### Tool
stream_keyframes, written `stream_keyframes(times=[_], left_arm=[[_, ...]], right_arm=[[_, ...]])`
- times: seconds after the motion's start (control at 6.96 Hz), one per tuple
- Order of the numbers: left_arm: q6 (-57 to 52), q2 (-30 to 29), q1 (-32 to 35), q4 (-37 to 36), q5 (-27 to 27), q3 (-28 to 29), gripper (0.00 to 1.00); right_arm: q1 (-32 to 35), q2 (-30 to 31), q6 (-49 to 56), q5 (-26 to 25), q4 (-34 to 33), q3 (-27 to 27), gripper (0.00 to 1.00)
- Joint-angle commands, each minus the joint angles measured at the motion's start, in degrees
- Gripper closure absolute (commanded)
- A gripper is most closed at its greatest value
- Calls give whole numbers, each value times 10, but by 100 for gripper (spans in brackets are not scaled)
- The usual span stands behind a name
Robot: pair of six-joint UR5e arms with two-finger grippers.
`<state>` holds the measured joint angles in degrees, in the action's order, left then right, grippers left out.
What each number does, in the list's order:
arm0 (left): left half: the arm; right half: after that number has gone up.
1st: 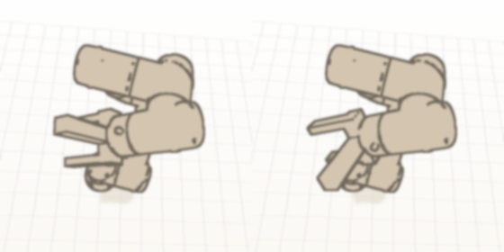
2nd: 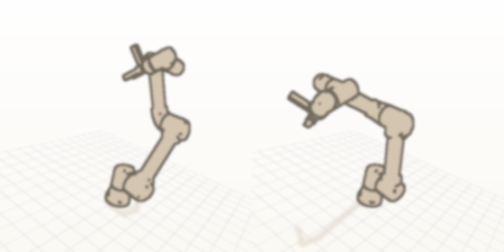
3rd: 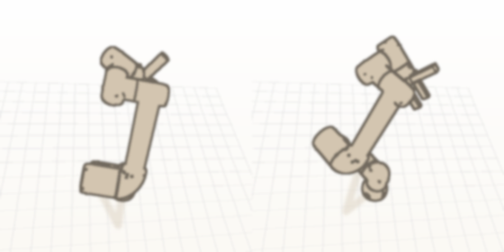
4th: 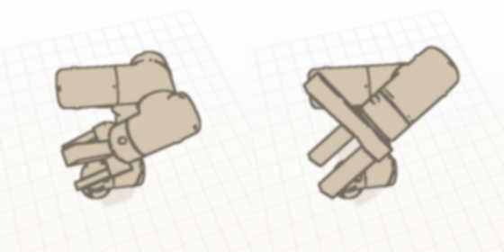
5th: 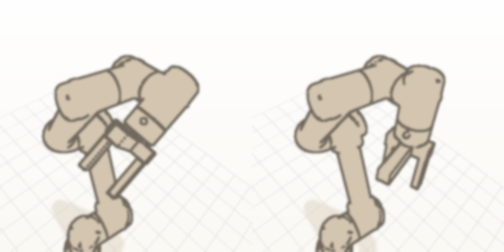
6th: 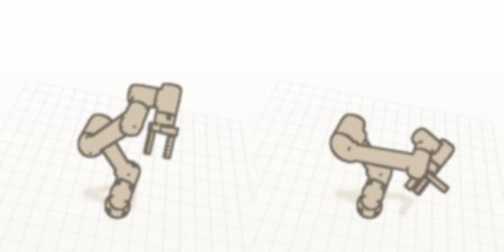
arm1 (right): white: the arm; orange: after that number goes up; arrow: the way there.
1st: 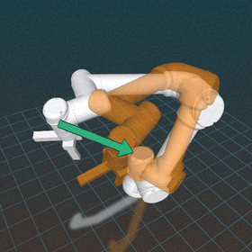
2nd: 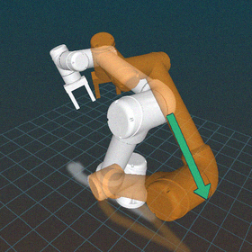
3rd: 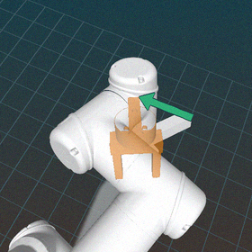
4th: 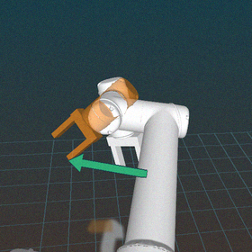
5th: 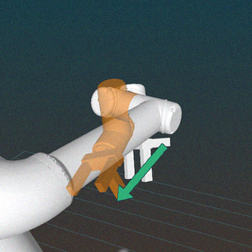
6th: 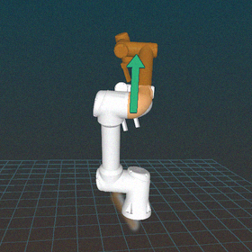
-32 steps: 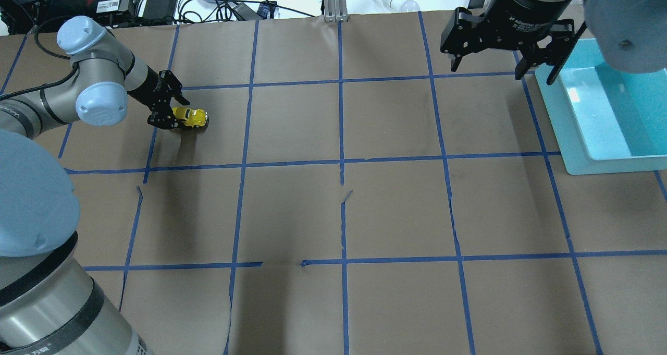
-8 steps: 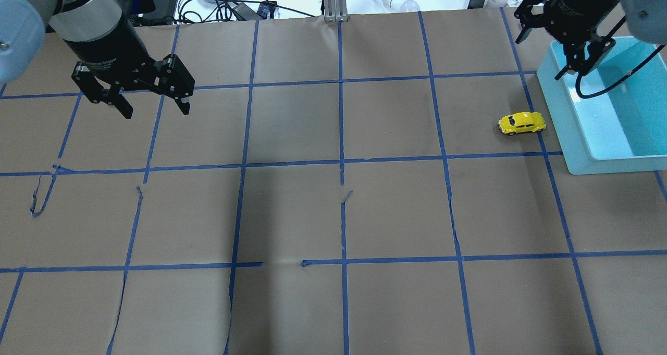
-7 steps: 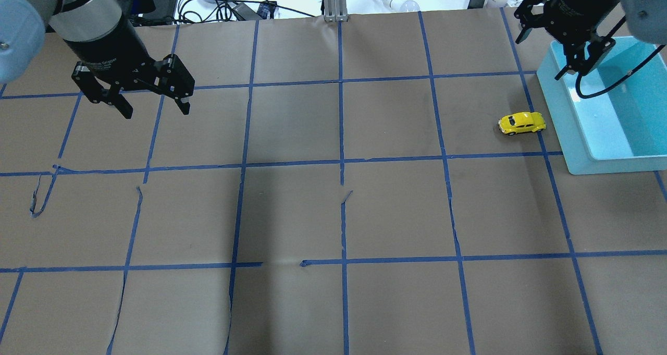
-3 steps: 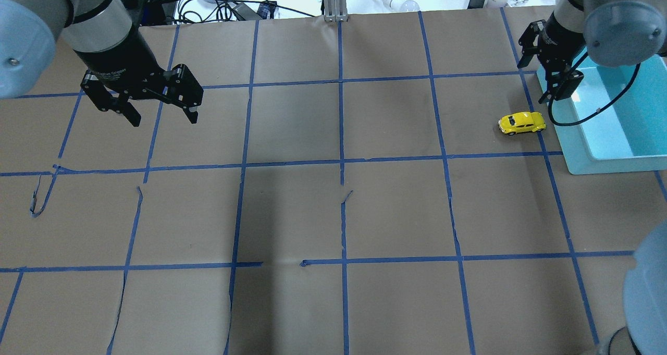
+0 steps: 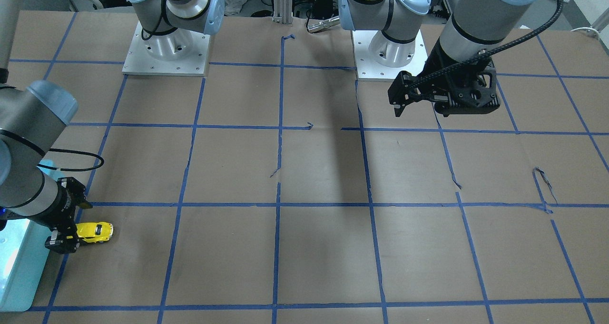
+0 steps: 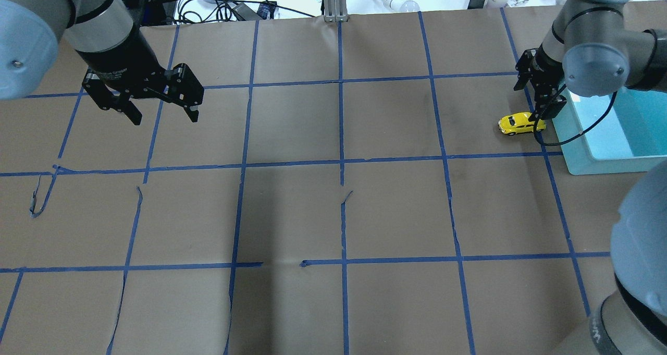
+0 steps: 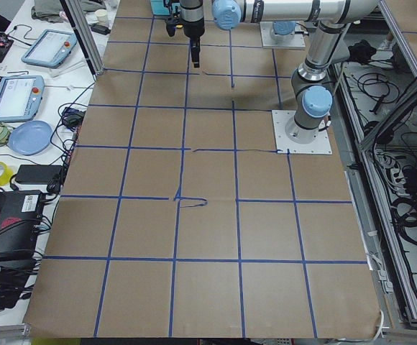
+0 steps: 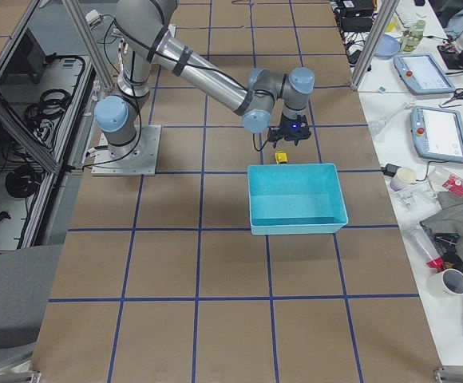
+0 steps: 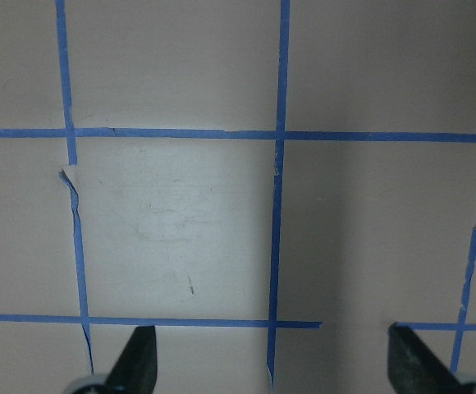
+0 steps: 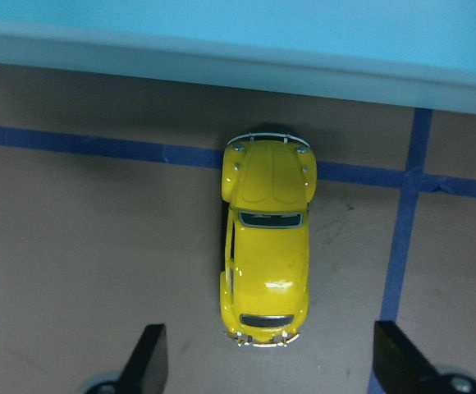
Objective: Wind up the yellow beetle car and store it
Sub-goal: 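Close the right gripper on the car's rear end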
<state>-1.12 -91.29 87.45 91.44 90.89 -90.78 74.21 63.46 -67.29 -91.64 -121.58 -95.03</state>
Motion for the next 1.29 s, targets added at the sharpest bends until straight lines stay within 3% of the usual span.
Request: stream_keyframes(times=[0.0,0.14,0.29,0.58,0.86,1.01,1.15], left_arm=[[-2,1,0,-20,2,-8,0],[-5,1,0,-21,2,-9,0],[-8,1,0,-21,3,-9,0],[-8,1,-1,-21,3,-9,0],[-8,1,-1,-22,3,-9,0],[-9,1,-2,-22,3,-9,0],[-9,1,-2,-22,3,-9,0]], right_arm=[[-2,-18,-1,-31,-9,0,9],[-9,-32,-1,-37,-9,-1,10],[-12,-35,0,-31,-9,-2,21],[-12,-37,0,-31,-9,-2,21],[-13,-39,1,-26,-27,-2,60],[-13,-39,1,-10,-30,-2,72],[-13,-39,4,-14,-30,0,76]])
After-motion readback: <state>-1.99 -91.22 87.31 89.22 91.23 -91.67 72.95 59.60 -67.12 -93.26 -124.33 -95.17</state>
